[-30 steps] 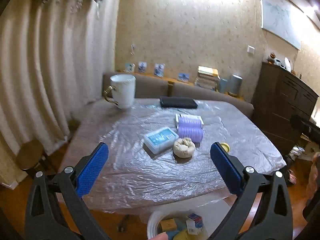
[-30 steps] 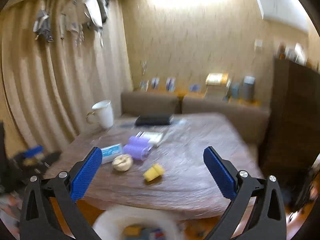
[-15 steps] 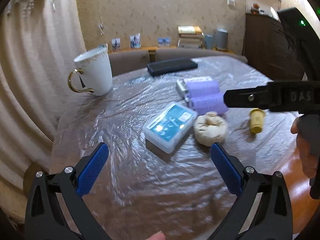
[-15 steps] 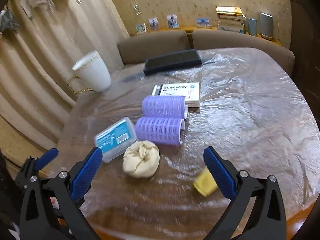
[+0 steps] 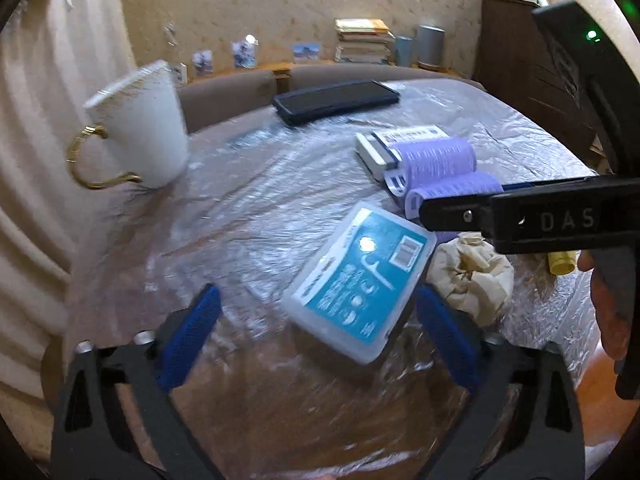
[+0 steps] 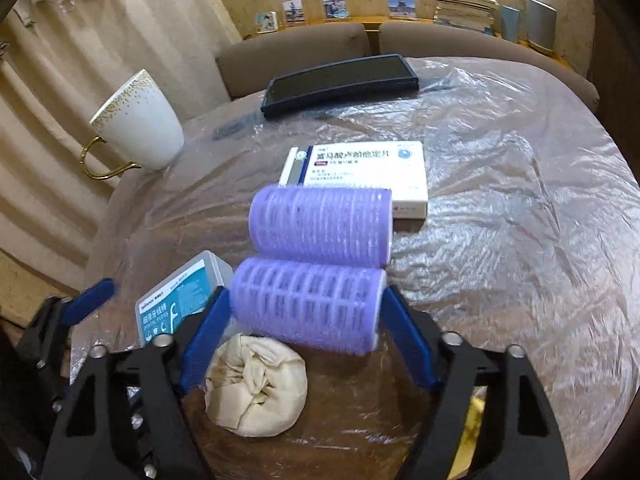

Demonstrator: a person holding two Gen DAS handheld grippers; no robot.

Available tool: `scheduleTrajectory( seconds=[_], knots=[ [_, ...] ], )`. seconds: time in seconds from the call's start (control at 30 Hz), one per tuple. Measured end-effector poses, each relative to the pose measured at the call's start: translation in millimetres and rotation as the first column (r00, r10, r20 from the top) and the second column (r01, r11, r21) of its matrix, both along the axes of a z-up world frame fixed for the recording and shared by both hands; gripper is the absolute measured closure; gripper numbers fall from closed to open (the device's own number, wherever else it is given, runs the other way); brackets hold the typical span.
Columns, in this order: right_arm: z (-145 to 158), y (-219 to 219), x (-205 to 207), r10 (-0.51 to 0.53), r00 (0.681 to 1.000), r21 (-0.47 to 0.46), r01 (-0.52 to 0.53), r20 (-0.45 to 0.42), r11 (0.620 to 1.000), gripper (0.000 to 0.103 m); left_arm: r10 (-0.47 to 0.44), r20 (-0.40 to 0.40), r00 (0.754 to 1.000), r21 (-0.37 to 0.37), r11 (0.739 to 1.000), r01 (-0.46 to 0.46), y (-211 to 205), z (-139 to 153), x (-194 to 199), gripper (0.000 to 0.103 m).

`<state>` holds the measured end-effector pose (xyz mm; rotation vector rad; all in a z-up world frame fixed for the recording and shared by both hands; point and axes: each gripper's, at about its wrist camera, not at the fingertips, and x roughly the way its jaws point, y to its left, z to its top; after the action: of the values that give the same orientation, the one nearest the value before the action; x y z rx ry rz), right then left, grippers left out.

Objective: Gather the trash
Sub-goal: 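Grasp the dental floss box with the left tool while the right tool grasps a purple roller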

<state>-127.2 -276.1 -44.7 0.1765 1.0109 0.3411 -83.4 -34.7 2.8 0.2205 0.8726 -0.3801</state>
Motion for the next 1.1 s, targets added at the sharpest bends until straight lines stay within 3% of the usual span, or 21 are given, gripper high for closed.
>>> scheduleTrajectory(
  seconds=[0.13, 0.27, 0.33, 0.47, 0.57, 0.63, 0.73, 0.87, 0.97, 1.03, 1.1],
  knots=[
    [4.7, -9.5, 0.5, 0.032, 0.999, 0.045, -0.033, 0.021, 0.998, 0.037, -0.018, -0.057, 0.998, -0.044, 0.999, 0.016, -3.2, -8.7, 11.8, 0.036],
    [16.9, -20.5, -9.7, 0.063, 0.996, 0.084, -0.068, 0.062, 0.994, 0.037, -0.001, -0.04, 0.999, -0.036, 0.999, -0.001, -6.7, -10.1, 12.4, 0.04],
    [24.1, -26.0, -15.4, 0.079, 0.993, 0.107, -0.088, 0.085, 0.99, 0.042, 0.014, -0.04, 0.999, -0.049, 0.999, -0.016, -6.8, -9.4, 12.9, 0.042],
    [30.6, -33.7, -22.4, 0.093, 0.991, 0.14, -0.106, 0.095, 0.985, 0.043, 0.044, -0.033, 0.998, -0.086, 0.995, -0.047, -6.3, -5.3, 9.4, 0.042],
    [28.4, -32.5, -23.6, 0.091, 0.992, 0.072, -0.098, 0.091, 0.993, 0.042, 0.059, -0.033, 0.998, -0.092, 0.994, -0.062, -7.6, -3.8, 6.0, 0.042],
    [21.9, -29.5, -21.3, 0.083, 0.994, 0.048, -0.087, 0.07, 0.995, 0.025, 0.063, -0.029, 0.998, -0.09, 0.994, -0.066, -8.1, -3.0, 3.4, 0.042],
    [11.5, -26.2, -13.8, 0.043, 0.999, 0.047, -0.044, 0.028, 0.998, 0.017, 0.079, -0.021, 0.997, -0.073, 0.994, -0.08, -8.5, -3.0, 1.6, 0.042],
    [7.2, -12.7, -5.8, 0.022, 1.0, 0.009, -0.022, 0.019, 1.0, 0.017, 0.097, -0.004, 0.995, -0.038, 0.995, -0.097, -8.3, -3.4, 0.1, 0.042],
    [2.1, 5.6, -2.1, 0.035, 0.999, -0.095, -0.032, 0.032, 0.995, 0.017, 0.108, -0.005, 0.994, -0.042, 0.993, -0.108, -5.7, -3.5, -0.1, 0.042],
    [-0.2, 14.9, -2.8, 0.065, 0.996, -0.162, -0.054, 0.06, 0.985, 0.028, 0.116, -0.006, 0.993, -0.045, 0.992, -0.116, -4.1, -4.1, 0.3, 0.042],
    [0.2, 11.4, -1.5, 0.093, 0.994, -0.088, -0.088, 0.052, 0.992, 0.028, 0.12, -0.006, 0.993, -0.046, 0.992, -0.12, -2.9, -4.4, 0.3, 0.042]
  ],
)
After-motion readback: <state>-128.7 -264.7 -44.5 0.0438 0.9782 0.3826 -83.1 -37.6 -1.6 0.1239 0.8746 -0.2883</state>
